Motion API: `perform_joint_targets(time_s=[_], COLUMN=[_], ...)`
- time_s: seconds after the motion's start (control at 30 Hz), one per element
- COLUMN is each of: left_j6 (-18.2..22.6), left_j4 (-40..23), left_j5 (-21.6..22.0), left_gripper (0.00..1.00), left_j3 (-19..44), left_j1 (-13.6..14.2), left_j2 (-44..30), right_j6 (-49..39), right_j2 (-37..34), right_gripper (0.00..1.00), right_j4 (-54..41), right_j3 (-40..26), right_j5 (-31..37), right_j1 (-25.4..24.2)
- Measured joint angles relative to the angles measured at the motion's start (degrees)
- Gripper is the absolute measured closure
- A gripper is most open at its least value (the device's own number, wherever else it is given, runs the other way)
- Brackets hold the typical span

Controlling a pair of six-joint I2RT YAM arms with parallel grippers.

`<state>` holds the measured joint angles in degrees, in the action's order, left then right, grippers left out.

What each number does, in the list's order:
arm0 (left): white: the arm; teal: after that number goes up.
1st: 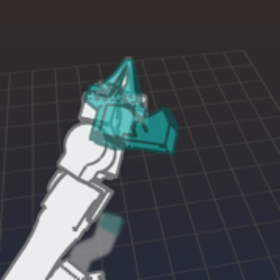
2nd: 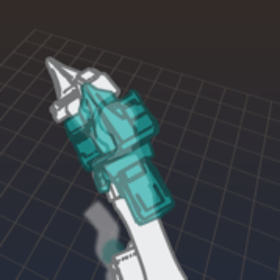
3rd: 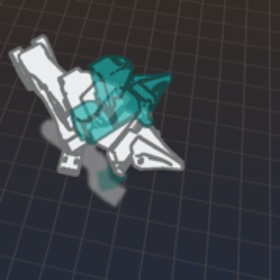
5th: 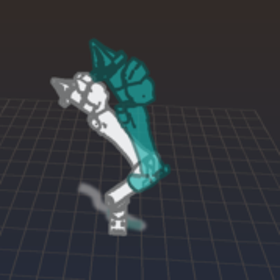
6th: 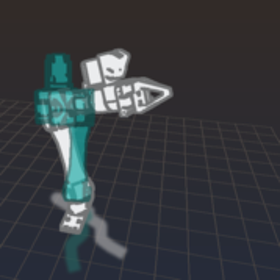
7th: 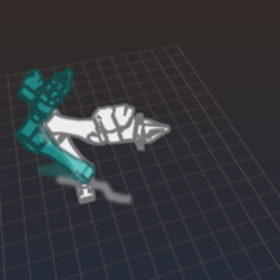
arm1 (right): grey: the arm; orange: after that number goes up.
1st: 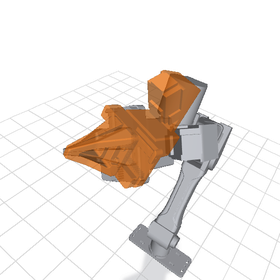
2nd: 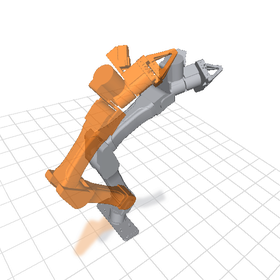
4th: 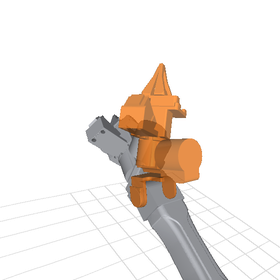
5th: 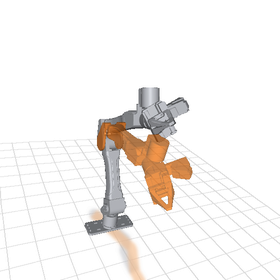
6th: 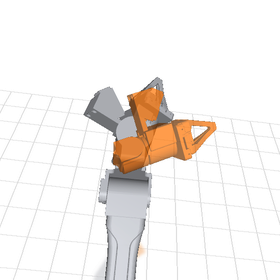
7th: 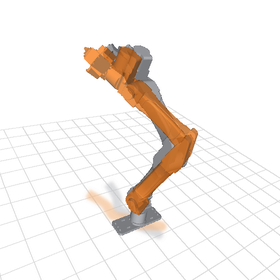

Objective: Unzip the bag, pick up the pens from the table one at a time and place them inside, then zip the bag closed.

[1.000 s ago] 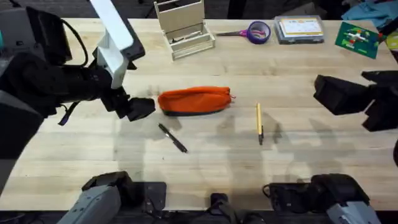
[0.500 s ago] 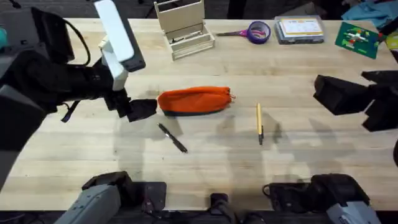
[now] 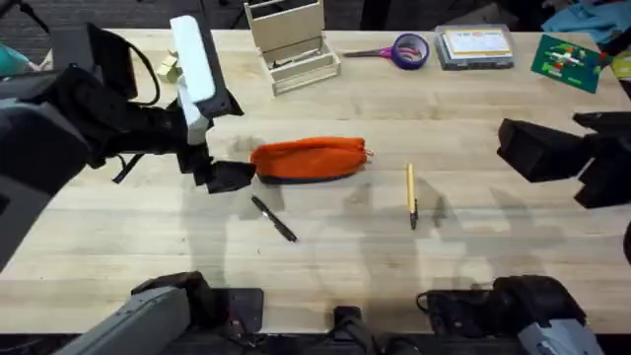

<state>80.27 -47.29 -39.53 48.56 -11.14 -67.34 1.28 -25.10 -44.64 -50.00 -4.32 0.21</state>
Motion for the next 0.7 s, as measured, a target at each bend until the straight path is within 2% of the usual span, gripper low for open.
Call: perform_joint_targets(time_s=[0.2,0.7], left_j6=[0.3,0.4], left_j4=[0.4,0.4], left_j5=[0.0,-0.1], left_gripper=[0.008,0.008], left_j3=[0.0,0.0], left_j1=[0.0,0.0], left_j2=[-2.7,-2.8], right_j6=[0.0,0.0], right_j2=[0.0,0.0], right_gripper=[0.003,0.004], right_j4=[0.0,0.0], right_j3=[0.0,0.0], right_j5=[0.0,0.0], right_j1=[0.0,0.0])
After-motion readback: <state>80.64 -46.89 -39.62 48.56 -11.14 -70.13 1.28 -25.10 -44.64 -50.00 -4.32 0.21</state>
